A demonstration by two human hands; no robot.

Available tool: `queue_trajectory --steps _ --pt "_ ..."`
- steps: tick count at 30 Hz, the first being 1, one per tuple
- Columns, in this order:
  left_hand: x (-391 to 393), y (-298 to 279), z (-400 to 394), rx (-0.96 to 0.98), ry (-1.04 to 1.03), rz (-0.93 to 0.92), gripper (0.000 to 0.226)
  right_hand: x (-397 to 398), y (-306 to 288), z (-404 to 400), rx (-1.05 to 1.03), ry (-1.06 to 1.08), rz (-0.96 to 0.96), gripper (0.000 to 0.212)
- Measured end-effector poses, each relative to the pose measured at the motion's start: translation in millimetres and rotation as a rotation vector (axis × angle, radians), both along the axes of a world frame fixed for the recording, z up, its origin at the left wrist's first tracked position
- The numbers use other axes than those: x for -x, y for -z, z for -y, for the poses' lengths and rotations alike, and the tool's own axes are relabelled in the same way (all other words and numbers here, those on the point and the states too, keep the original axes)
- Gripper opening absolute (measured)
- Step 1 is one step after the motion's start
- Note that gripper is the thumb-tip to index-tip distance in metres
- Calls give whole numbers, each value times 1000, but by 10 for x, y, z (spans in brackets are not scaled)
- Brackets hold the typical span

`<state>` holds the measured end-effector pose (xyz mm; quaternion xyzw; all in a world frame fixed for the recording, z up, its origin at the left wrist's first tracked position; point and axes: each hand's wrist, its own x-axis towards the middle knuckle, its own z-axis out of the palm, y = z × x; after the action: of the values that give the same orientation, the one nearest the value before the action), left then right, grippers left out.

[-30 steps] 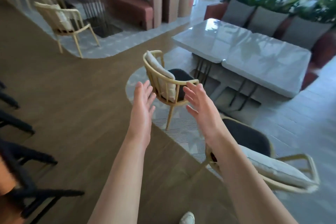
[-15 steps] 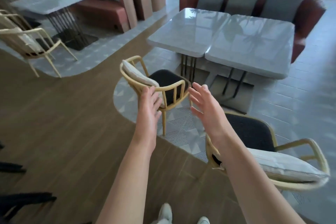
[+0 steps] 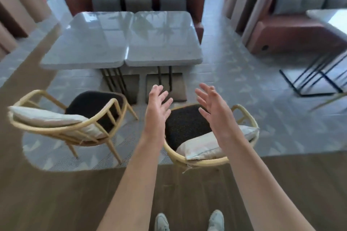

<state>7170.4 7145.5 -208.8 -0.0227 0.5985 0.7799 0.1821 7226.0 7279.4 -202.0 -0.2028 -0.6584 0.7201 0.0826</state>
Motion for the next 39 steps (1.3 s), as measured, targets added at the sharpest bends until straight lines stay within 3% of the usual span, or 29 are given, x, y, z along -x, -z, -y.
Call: queue_trajectory --steps 8,13,15,22,28,34,37,39 --pt "-91 100 -808 36 85 12 62 -297 165 -812 36 112 -5 54" --pt "-311 209 -1428 61 48 49 60 -372 218 -1461 85 55 6 80" --pt "-385 310 -1643 74 33 88 61 -376 295 -1719 124 49 29 80" --pt "-612 954 -1982 108 -113 337 60 -392 891 -2180 257 -13 287 57" --pt "-648 1796 -2037 112 -228 596 44 -423 1756 -2174 283 -33 498 39" --pt "-832 2486 -1927 65 -421 785 28 -596 2434 -2168 370 110 664 15" --pt "-817 2559 -1860 -9 -518 840 24 -631 2546 -2174 439 232 718 14" --pt "-835 2598 -1818 59 -583 848 19 -692 2593 -2184 445 346 756 15"
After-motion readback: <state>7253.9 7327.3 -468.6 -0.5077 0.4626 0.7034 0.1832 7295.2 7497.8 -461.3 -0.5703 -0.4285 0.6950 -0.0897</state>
